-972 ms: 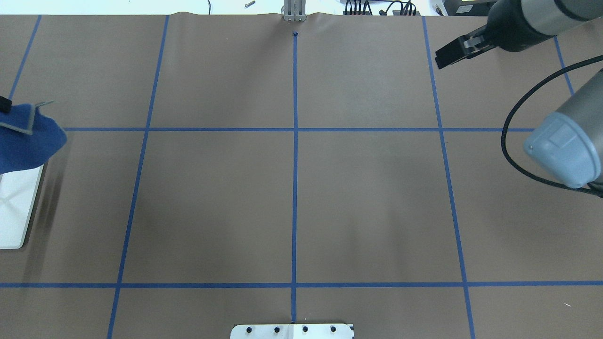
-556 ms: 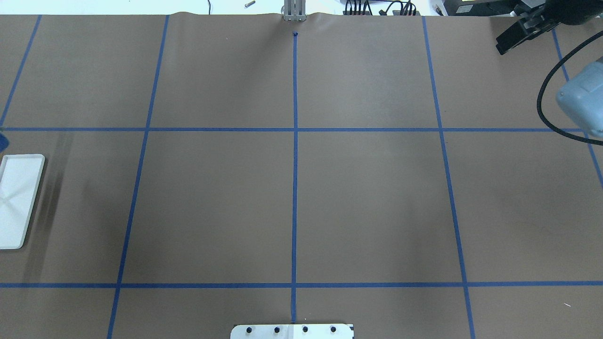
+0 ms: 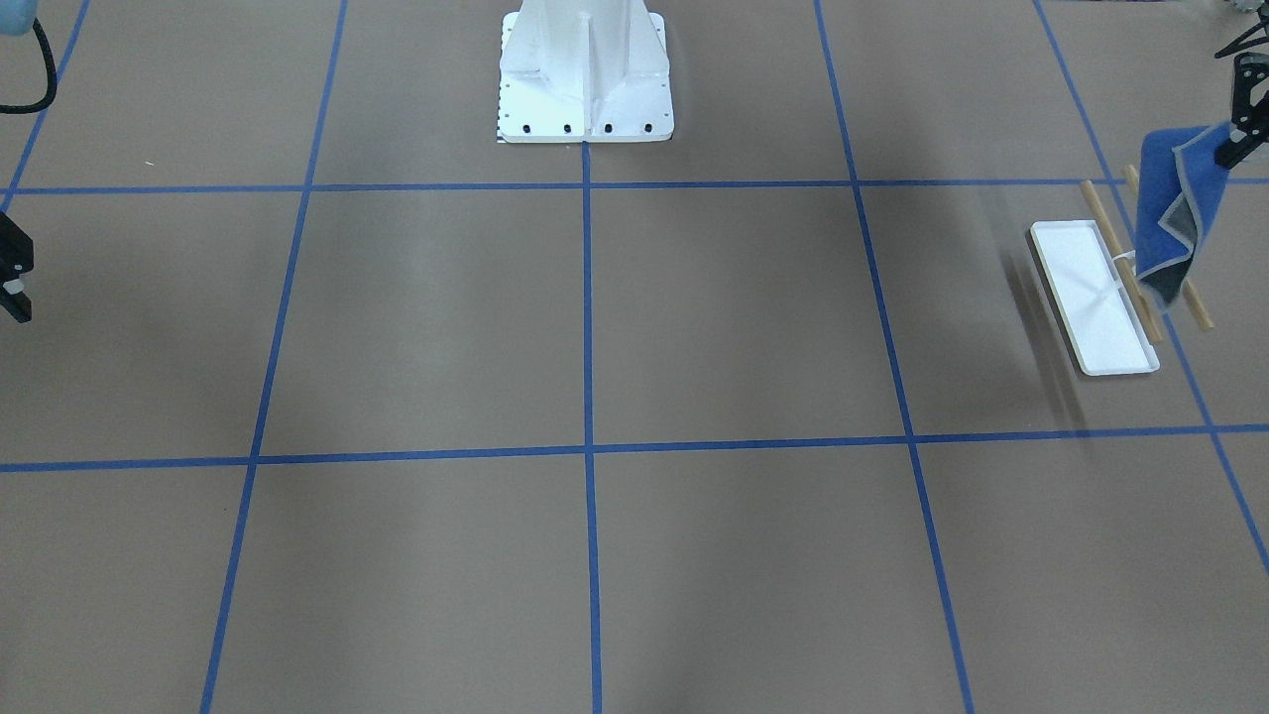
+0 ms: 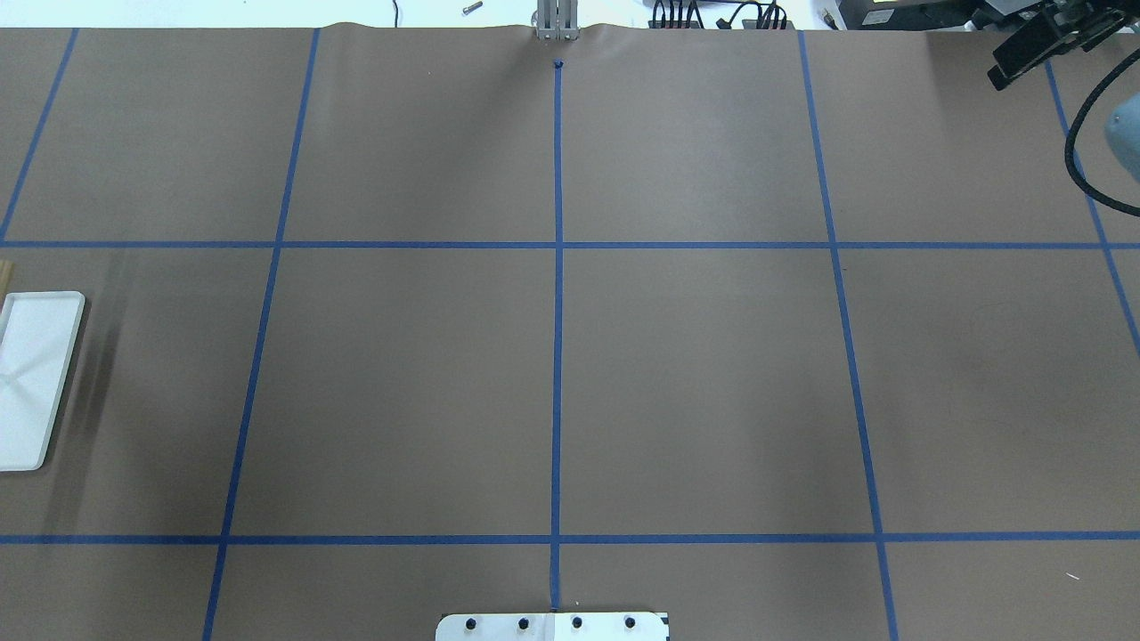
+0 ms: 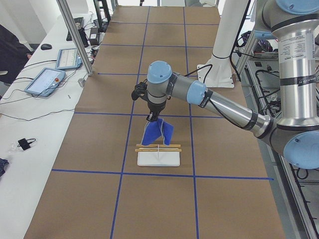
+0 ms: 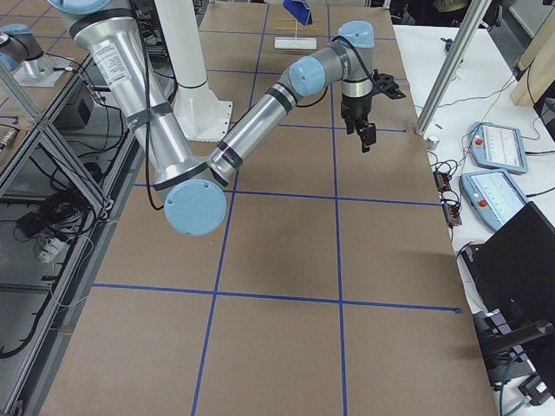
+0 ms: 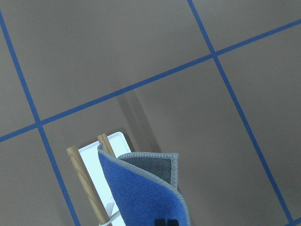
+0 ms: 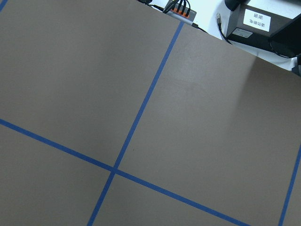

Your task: Hang towel on rack

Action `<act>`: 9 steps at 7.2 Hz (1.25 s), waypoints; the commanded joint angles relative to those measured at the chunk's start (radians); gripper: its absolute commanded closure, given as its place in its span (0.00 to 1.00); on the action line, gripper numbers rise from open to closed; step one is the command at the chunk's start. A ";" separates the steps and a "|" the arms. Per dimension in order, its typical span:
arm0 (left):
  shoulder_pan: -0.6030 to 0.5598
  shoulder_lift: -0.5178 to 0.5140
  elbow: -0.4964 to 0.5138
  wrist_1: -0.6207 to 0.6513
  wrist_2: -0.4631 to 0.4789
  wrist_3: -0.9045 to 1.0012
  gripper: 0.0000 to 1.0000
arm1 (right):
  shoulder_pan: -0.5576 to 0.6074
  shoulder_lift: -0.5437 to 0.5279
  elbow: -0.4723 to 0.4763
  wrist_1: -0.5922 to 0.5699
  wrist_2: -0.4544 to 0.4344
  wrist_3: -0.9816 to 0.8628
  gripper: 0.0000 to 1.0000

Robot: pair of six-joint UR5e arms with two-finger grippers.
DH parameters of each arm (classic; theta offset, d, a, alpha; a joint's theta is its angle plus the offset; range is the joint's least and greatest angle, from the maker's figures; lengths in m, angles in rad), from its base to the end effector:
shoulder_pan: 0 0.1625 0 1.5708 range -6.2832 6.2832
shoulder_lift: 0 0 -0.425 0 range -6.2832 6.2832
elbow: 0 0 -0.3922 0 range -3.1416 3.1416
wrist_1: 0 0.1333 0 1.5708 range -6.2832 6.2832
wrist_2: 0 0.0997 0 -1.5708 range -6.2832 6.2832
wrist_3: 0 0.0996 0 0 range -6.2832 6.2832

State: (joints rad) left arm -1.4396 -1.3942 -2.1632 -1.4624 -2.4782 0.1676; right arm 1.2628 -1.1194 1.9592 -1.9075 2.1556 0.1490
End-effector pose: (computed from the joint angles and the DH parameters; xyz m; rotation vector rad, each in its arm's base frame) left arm -0.0023 -0.4015 0.4508 0.3044 0.9010 0.4155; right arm -0.0996 -0.5713 0.2776 0.3473 -0.6701 -0.2985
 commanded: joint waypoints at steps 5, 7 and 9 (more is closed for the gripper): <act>-0.015 0.029 0.156 -0.003 -0.289 0.218 1.00 | 0.017 0.000 -0.002 -0.005 0.021 0.000 0.01; -0.015 0.021 0.216 -0.003 -0.308 0.248 1.00 | 0.017 0.001 0.000 -0.005 0.021 0.000 0.01; -0.036 -0.008 0.304 -0.003 -0.308 0.306 1.00 | 0.012 0.001 -0.002 -0.005 0.021 0.003 0.01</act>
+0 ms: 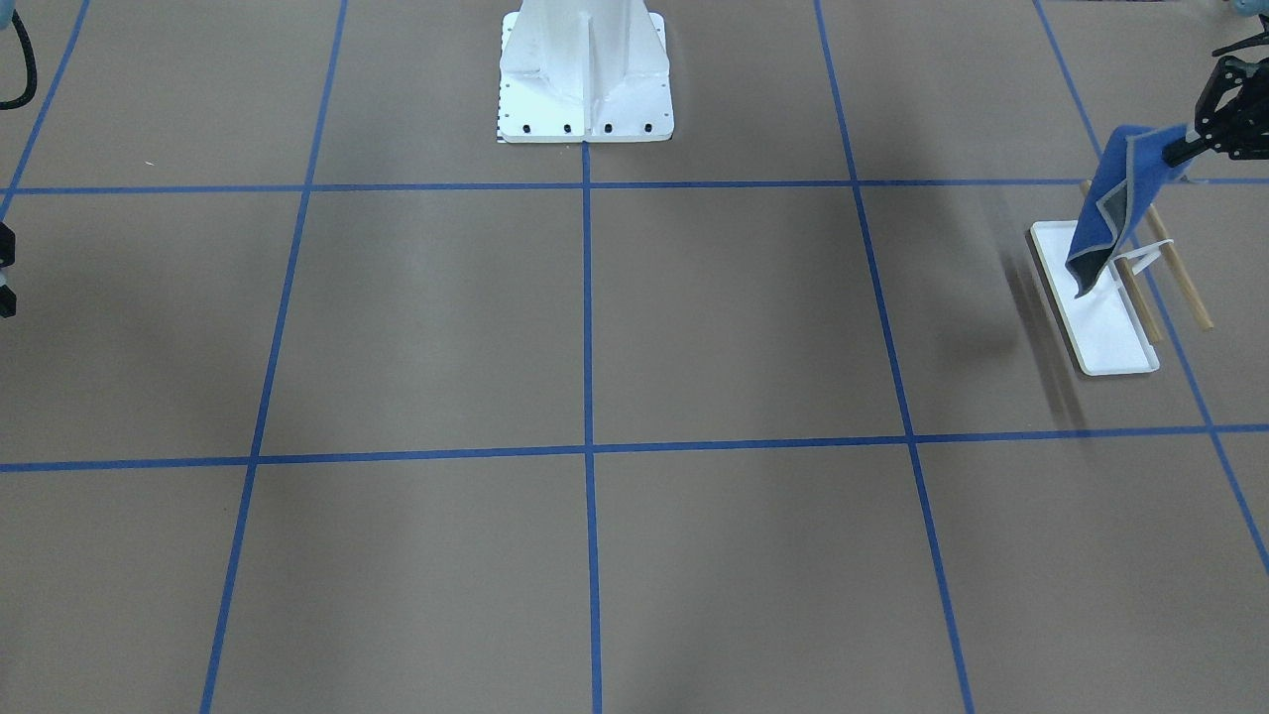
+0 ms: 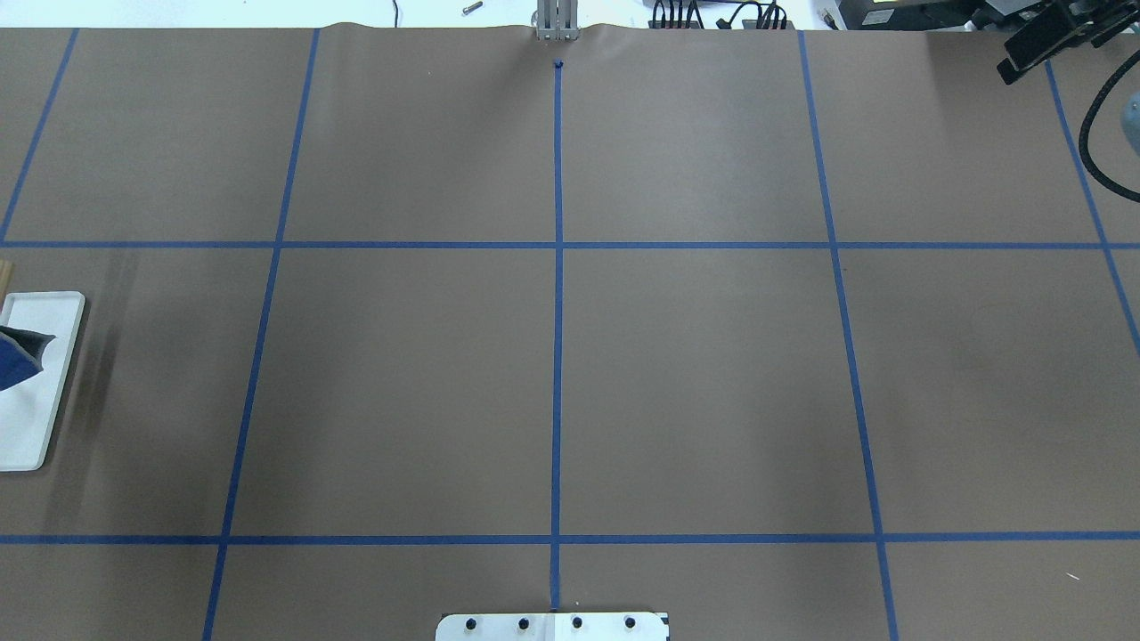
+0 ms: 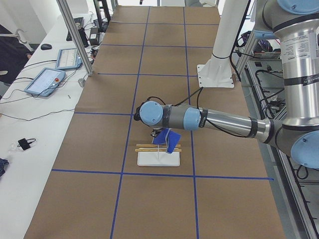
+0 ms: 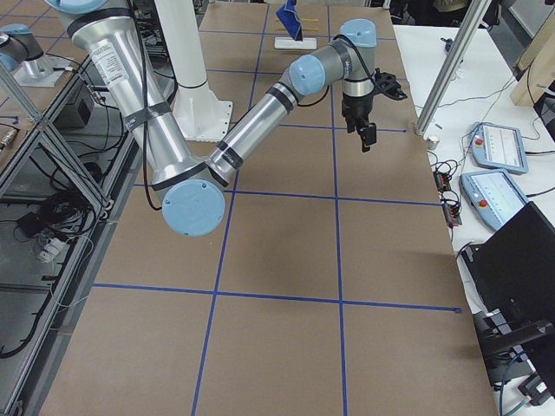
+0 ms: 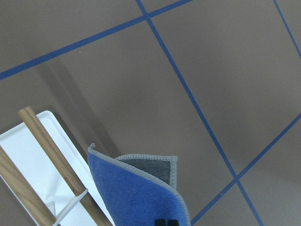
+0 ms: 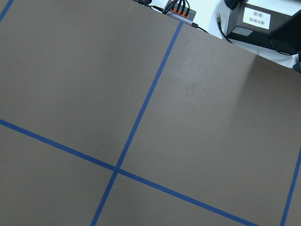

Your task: Hang towel on rack

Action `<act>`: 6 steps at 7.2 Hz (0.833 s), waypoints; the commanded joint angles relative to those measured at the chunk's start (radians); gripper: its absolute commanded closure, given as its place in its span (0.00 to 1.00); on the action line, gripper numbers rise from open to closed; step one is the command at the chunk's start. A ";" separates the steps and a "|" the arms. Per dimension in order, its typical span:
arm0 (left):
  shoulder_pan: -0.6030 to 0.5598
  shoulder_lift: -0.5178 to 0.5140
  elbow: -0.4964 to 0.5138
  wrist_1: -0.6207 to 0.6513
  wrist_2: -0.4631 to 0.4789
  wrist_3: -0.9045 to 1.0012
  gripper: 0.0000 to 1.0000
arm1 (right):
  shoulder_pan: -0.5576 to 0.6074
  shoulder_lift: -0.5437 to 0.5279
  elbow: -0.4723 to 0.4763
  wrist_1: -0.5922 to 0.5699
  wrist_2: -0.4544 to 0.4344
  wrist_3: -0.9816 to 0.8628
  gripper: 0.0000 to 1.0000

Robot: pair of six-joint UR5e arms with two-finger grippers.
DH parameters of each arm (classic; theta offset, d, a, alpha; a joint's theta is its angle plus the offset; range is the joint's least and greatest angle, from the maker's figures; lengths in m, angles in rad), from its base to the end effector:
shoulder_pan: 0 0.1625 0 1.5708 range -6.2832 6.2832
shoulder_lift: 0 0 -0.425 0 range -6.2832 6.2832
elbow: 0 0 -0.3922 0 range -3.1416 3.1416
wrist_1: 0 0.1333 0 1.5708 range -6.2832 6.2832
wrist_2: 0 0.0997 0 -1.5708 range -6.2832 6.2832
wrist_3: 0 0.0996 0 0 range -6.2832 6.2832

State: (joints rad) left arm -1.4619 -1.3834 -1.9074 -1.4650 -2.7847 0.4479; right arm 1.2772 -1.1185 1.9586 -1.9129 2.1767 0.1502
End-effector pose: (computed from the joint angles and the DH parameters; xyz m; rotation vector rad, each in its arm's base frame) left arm 0.0048 -0.4117 0.5522 0.2453 1.2053 0.5122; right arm -0.0929 -0.5718 0.2770 0.3411 -0.6866 -0.2872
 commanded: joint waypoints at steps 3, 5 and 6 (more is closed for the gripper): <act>-0.034 -0.080 0.129 0.000 0.002 0.040 1.00 | -0.010 -0.001 -0.004 0.000 0.000 0.011 0.00; -0.037 -0.127 0.180 -0.002 0.010 0.038 1.00 | -0.010 0.000 -0.009 0.000 0.017 0.011 0.00; -0.038 -0.129 0.183 -0.005 0.010 0.038 1.00 | -0.010 0.000 -0.009 0.000 0.023 0.011 0.00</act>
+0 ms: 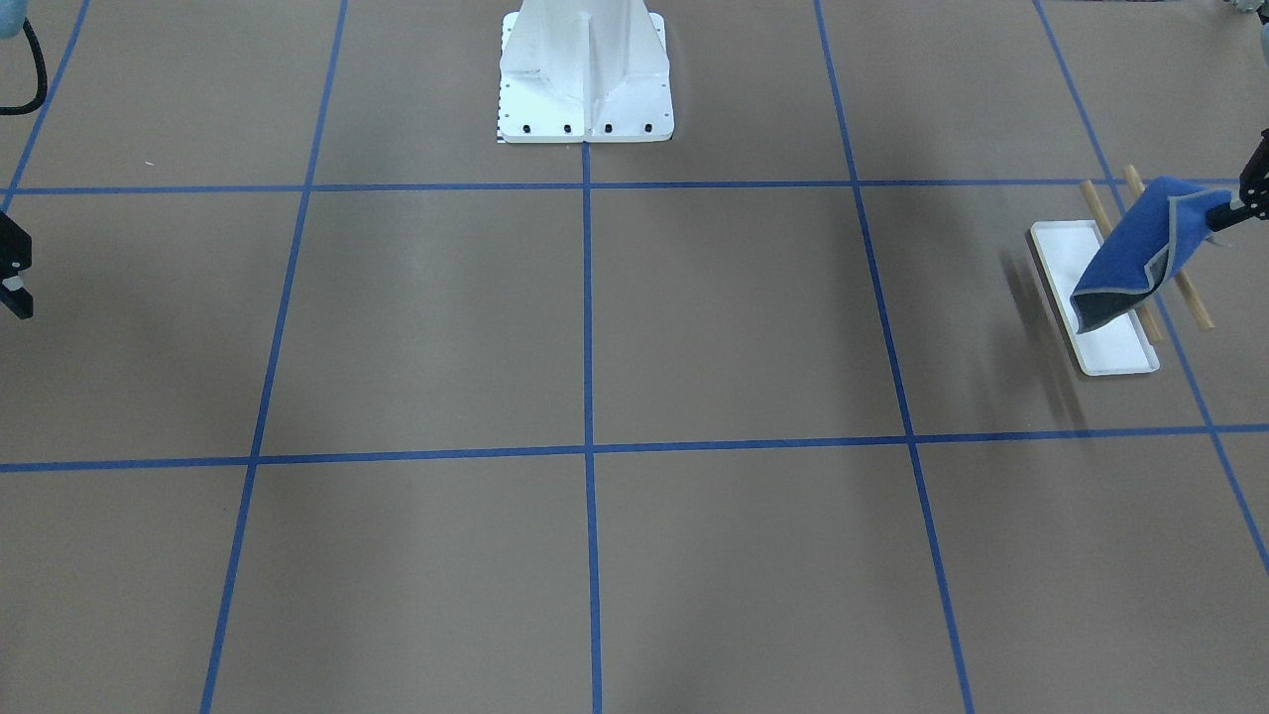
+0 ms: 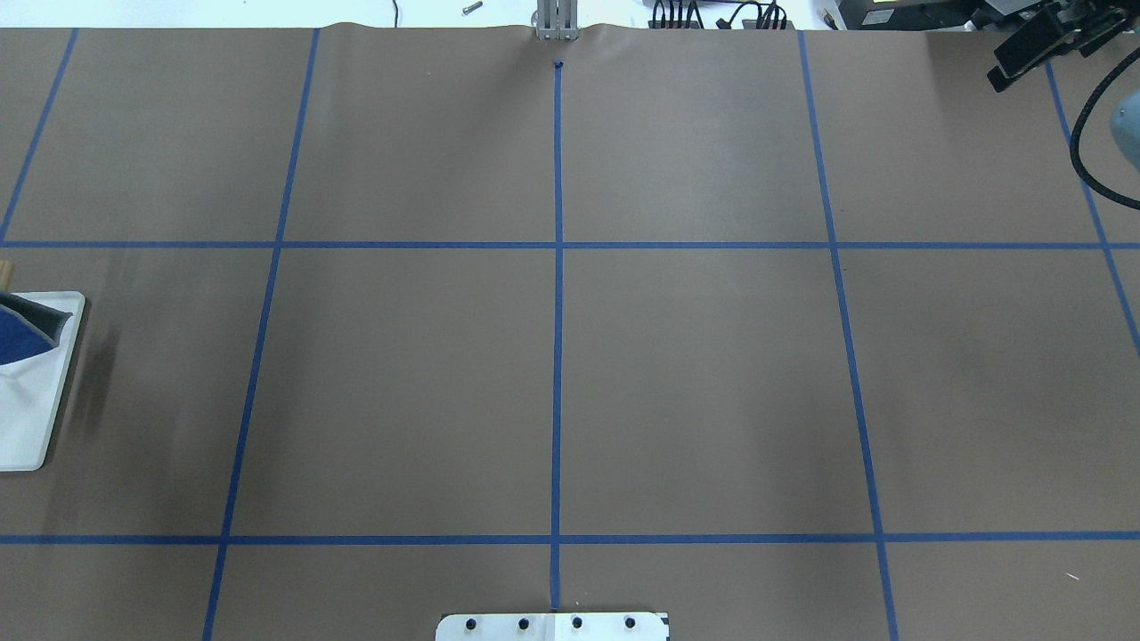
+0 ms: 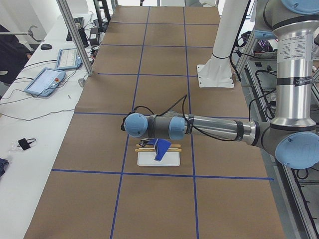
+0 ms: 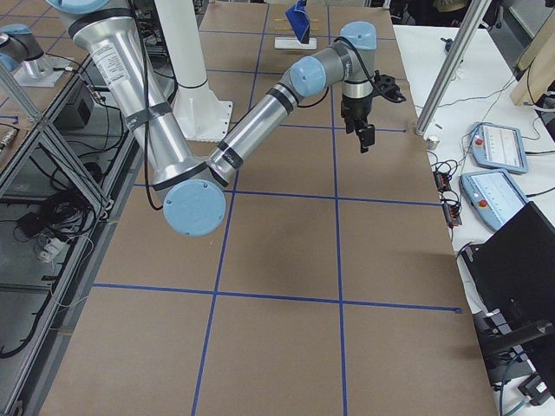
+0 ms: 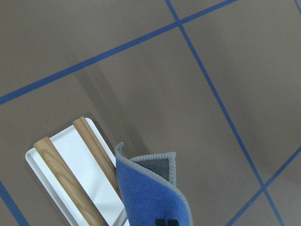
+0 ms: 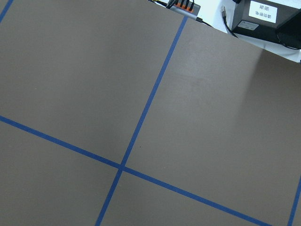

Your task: Hang towel on rack

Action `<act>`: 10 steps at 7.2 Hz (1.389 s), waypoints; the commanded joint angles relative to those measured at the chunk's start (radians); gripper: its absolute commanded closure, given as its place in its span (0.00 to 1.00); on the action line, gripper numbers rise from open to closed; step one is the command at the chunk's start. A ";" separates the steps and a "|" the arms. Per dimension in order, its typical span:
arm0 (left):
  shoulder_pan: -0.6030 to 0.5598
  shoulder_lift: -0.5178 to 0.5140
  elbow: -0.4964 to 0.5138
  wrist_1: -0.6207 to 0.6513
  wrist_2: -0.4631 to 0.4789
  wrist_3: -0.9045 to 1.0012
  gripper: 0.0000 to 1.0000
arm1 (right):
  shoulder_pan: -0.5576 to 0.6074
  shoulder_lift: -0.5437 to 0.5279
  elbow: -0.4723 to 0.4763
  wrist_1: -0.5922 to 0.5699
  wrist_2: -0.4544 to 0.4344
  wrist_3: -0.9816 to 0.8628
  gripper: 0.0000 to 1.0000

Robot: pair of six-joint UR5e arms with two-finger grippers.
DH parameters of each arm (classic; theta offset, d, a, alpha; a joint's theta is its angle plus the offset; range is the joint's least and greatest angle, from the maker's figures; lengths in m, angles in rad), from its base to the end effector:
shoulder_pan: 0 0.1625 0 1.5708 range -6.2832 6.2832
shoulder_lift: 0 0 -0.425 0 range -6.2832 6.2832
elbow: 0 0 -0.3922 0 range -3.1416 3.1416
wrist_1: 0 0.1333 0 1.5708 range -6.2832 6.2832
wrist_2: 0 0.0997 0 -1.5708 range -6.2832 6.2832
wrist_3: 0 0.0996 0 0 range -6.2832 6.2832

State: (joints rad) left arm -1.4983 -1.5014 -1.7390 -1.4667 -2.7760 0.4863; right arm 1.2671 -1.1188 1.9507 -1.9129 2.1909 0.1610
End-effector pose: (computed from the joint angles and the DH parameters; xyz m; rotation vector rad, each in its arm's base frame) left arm -0.0068 -0.4620 0.5839 0.2459 1.1942 0.4856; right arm -0.1002 -0.5721 0.2795 0.3221 -0.7021 -0.2874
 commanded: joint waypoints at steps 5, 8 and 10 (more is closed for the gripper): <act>-0.002 0.044 -0.005 -0.007 -0.002 -0.015 1.00 | 0.000 0.004 -0.003 0.000 0.026 0.002 0.00; 0.006 0.040 0.004 -0.007 -0.004 -0.055 1.00 | 0.000 0.004 -0.004 -0.002 0.026 0.002 0.00; 0.023 0.030 0.007 -0.007 -0.002 -0.087 1.00 | 0.000 0.004 -0.006 -0.002 0.026 0.002 0.00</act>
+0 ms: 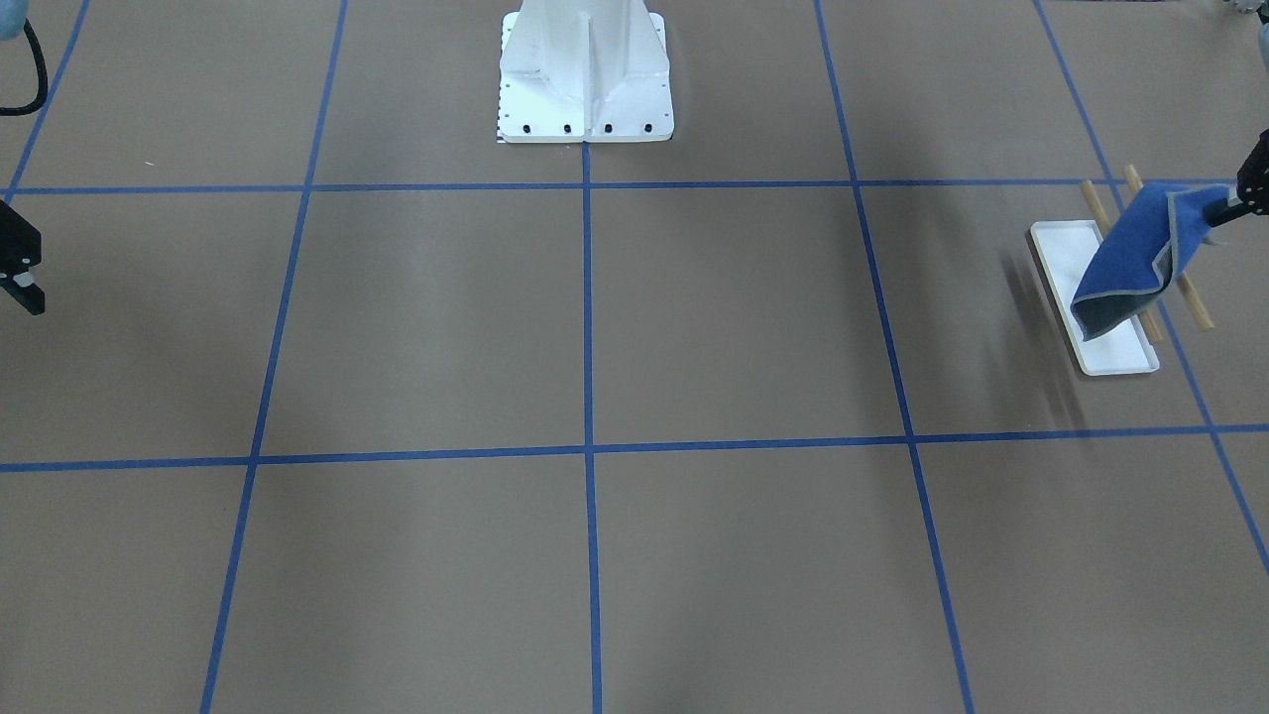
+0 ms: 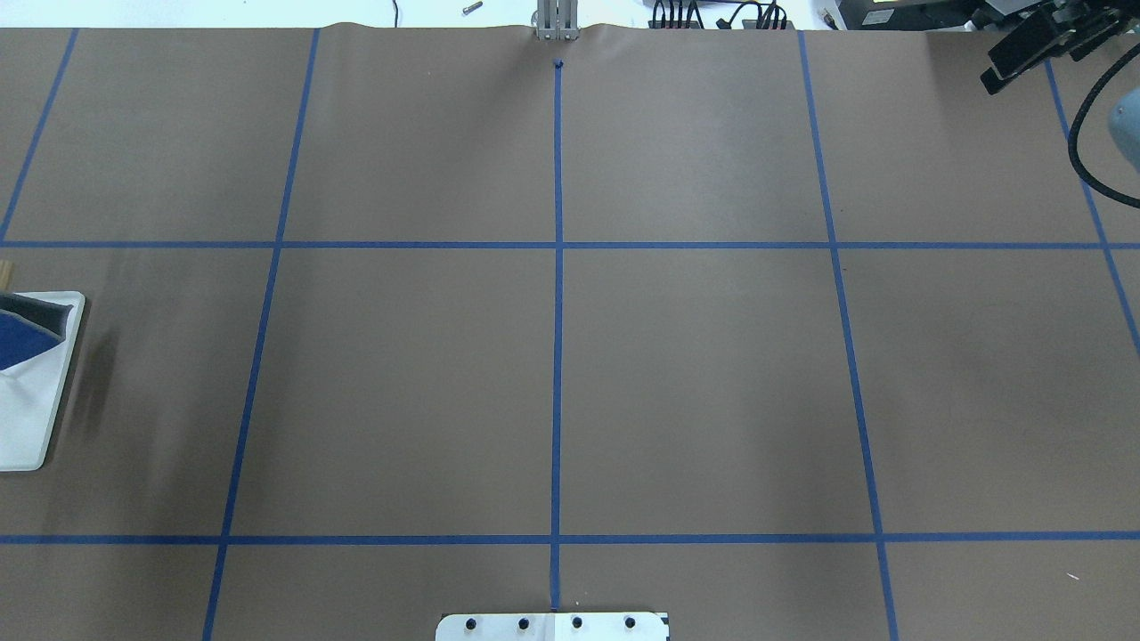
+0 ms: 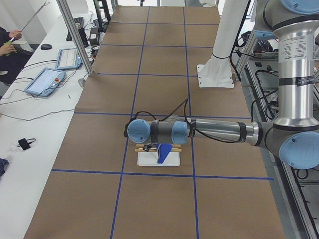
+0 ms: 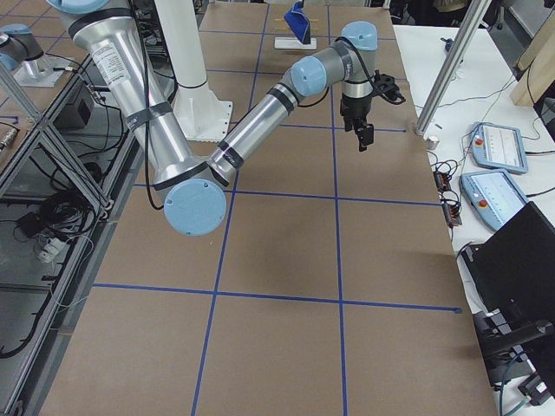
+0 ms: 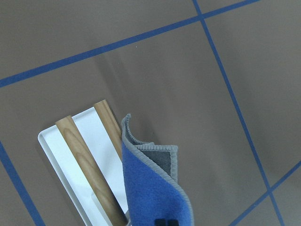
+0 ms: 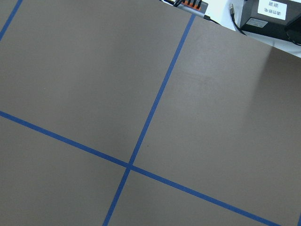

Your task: Hang towel on rack

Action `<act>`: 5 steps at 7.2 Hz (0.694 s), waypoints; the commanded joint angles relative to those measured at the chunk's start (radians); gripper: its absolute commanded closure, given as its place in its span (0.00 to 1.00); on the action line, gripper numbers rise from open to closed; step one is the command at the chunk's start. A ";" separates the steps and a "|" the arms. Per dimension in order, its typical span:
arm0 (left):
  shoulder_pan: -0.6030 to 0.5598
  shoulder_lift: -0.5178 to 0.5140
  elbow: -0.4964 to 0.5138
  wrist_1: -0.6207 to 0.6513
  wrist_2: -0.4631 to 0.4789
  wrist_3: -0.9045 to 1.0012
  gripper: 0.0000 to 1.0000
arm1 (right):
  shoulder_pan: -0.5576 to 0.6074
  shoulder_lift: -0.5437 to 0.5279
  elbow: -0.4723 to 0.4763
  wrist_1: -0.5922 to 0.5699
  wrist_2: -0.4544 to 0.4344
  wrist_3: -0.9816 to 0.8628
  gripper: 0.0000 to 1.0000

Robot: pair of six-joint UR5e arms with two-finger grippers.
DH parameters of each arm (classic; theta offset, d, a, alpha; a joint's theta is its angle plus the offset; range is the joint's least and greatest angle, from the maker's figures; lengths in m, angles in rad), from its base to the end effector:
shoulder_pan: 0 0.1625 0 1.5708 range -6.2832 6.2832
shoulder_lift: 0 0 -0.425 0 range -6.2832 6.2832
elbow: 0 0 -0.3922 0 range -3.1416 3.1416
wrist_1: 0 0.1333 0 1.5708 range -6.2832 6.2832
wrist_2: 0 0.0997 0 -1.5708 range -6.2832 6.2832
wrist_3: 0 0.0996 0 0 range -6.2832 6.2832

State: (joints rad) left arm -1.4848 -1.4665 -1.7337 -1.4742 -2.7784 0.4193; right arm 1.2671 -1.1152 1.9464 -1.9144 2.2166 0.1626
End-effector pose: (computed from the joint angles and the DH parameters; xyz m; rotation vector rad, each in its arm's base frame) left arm -0.0018 -0.4474 0.6014 0.1689 1.2065 0.4190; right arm -0.1025 -0.5722 0.2780 0.3123 -0.7263 -0.2911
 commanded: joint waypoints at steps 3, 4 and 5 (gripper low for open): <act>0.009 -0.020 0.037 -0.047 0.000 -0.019 0.02 | 0.000 0.000 -0.004 0.000 0.002 0.000 0.00; 0.009 -0.017 0.049 -0.076 0.000 -0.019 0.02 | 0.000 0.000 -0.006 0.000 0.002 0.000 0.00; 0.009 -0.023 0.048 -0.077 0.000 -0.019 0.02 | 0.000 0.000 -0.006 0.000 0.002 0.000 0.00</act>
State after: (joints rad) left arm -1.4758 -1.4857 -1.6908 -1.5370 -2.7780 0.3999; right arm 1.2671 -1.1152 1.9411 -1.9144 2.2181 0.1626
